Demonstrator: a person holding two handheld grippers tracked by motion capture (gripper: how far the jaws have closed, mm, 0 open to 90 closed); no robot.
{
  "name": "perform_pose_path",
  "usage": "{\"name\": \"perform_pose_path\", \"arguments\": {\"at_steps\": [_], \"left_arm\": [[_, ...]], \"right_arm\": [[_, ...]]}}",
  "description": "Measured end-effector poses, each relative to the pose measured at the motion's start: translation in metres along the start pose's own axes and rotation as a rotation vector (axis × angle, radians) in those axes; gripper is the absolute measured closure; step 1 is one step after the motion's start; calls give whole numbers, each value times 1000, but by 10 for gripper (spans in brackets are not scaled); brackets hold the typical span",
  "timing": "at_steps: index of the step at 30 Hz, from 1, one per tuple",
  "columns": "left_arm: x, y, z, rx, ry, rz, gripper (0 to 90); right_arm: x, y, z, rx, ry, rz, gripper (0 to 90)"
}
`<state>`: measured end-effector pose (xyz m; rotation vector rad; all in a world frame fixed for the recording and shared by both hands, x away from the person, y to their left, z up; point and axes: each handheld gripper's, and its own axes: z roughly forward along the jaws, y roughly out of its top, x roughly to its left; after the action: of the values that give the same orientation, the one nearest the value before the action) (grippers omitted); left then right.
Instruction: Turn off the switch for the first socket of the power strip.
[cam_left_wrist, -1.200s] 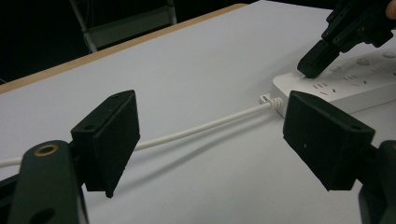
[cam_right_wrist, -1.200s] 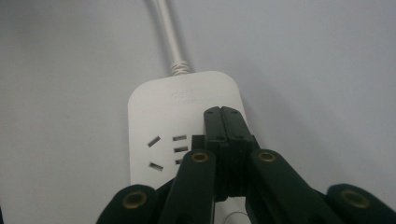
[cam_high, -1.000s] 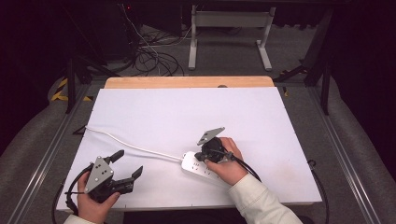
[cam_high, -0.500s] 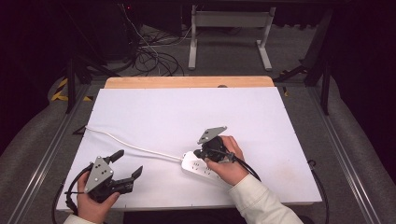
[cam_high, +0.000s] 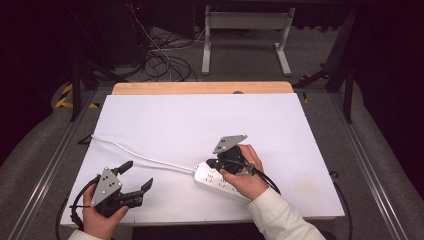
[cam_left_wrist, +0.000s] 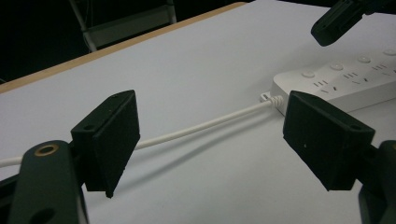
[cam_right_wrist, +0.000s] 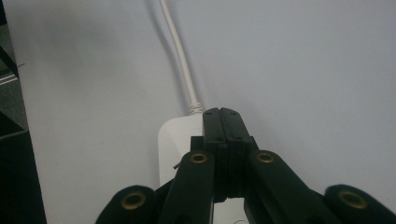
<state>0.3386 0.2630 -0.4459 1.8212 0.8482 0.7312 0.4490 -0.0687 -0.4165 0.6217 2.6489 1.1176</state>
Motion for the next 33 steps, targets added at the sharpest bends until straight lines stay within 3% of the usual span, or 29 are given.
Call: {"name": "perform_pose_path", "arguments": {"at_steps": [13,15,21,24,26,33], "left_arm": [[1,0,1,2,-2,3,191],[1,0,0,2,-2,2,191],[1,0,0,2,-2,1,191],[1,0,1,3,-2,2,191],[1,0,1,3,-2,2,191],[0,0,0,1,-1,-2,191]], "right_arm": [[-2,1,-6,-43,14,-11,900],[-3,1,-7,-50,21,-7,756],[-2,4,-13,-89,16,-10,609],[-2,5,-15,-109,5,-13,440],[-2,5,-15,-125,-3,-41,322],[-3,5,-20,-165,-23,-39,238]]}}
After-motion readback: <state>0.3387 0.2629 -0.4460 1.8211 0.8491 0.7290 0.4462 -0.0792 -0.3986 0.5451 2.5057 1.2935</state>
